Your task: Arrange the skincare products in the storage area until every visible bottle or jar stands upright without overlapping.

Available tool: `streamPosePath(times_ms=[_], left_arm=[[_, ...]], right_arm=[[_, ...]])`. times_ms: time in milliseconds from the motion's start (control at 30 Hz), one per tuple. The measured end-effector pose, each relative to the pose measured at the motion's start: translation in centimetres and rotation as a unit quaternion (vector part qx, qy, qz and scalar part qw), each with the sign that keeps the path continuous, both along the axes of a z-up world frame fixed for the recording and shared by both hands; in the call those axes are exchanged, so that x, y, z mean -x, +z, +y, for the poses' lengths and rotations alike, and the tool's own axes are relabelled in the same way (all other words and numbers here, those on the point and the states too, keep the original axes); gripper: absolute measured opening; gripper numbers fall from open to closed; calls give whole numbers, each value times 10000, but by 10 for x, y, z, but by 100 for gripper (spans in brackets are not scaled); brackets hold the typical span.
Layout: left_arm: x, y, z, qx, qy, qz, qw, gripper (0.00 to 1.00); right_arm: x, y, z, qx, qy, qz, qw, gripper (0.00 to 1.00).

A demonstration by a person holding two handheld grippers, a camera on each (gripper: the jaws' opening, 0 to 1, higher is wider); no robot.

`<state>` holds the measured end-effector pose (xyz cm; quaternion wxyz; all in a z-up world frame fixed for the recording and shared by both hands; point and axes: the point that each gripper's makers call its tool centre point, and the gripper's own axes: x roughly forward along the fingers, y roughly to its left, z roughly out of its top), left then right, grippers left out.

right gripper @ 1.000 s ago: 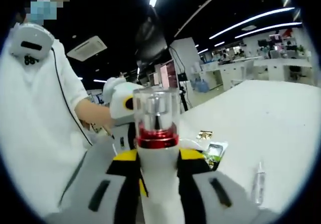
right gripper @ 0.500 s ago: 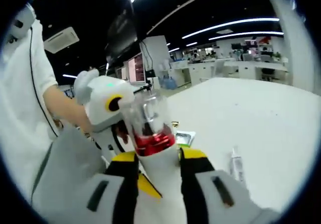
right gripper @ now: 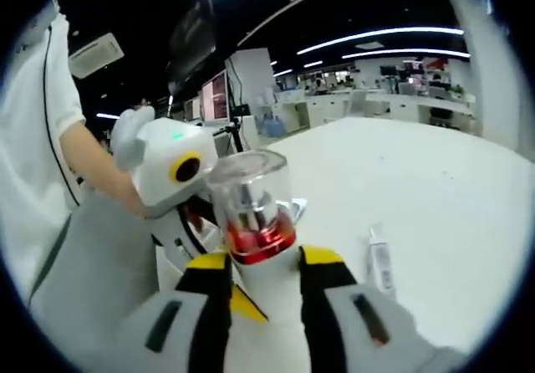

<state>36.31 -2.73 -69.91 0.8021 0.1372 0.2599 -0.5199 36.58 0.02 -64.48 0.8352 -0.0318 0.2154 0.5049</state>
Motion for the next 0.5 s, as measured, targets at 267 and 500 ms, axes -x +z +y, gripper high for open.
streamPosePath(times_ms=[267,500], left_arm=[[-10,-11,-1,-19,62,-37,10000,28],[-18,-10,-4,83,57,-119,9999,28]], right_arm=[[-11,-13,-3,151,10,-29,9999,30],[-19,-14,-8,80,-38,-87,9999,31]])
